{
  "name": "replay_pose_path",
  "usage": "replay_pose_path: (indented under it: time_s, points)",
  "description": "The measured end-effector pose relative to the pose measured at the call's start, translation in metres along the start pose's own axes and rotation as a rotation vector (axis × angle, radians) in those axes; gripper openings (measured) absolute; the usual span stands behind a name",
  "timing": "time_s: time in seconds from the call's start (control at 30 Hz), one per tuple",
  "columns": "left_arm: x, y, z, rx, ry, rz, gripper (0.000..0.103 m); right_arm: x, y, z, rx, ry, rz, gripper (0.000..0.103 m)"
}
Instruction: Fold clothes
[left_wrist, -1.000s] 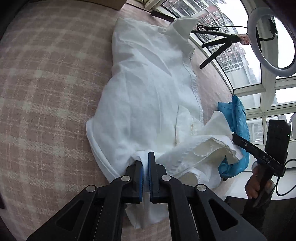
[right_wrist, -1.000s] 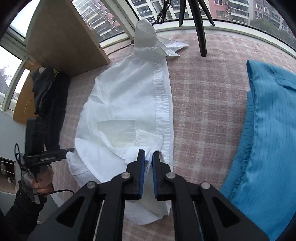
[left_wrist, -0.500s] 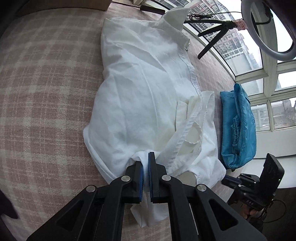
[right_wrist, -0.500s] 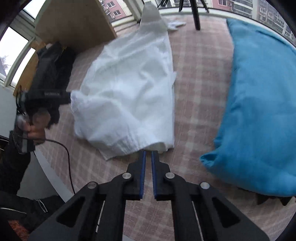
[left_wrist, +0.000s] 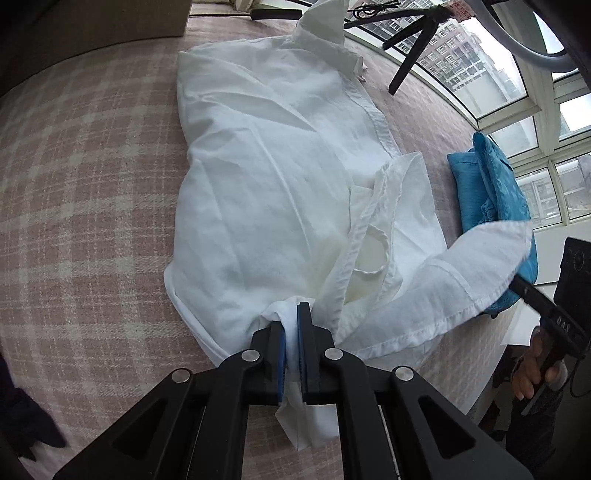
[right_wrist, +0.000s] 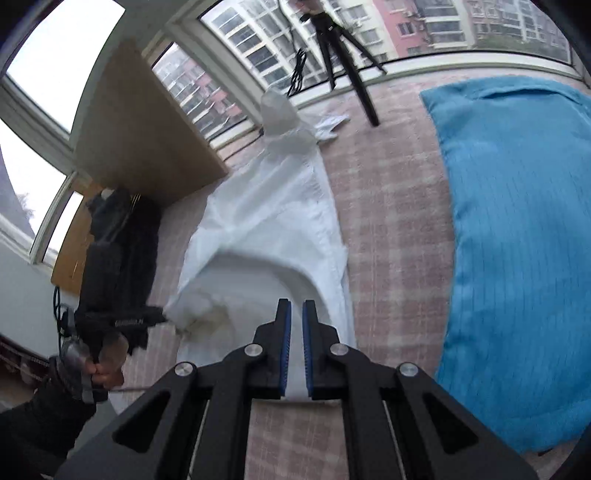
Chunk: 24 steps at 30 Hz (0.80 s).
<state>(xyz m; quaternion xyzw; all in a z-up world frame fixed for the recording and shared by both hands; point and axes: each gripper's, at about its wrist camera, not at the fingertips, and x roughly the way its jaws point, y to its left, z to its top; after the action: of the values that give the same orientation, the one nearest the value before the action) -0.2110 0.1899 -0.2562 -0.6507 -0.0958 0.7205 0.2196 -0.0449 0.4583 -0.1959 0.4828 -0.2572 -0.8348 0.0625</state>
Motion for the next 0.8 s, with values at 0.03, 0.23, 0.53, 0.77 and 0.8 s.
replay_pose_path:
  time_s: [0.03,0.23,0.53,0.77,0.8]
  points:
    - [0.000,0.001,0.000,-0.002,0.002,-0.005,0.006,0.004,0.004,-0.008,-0.029,0.042,-0.021,0.007]
    - [-0.010,0.010,0.002,-0.035,0.034,-0.042,0.006,0.058,0.049,-0.026,-0.176,0.210,0.076,0.007]
    - [-0.060,0.026,-0.001,-0.040,-0.066,-0.089,0.029,0.130,0.052,0.043,-0.045,0.244,0.161,0.007]
    - [-0.080,0.031,-0.011,0.005,-0.127,-0.011,0.031,0.120,0.041,0.037,0.003,0.255,0.132,0.007]
    - [-0.083,0.029,-0.018,0.016,-0.127,-0.017,0.031,0.114,0.042,0.038,0.000,0.241,0.133,0.007]
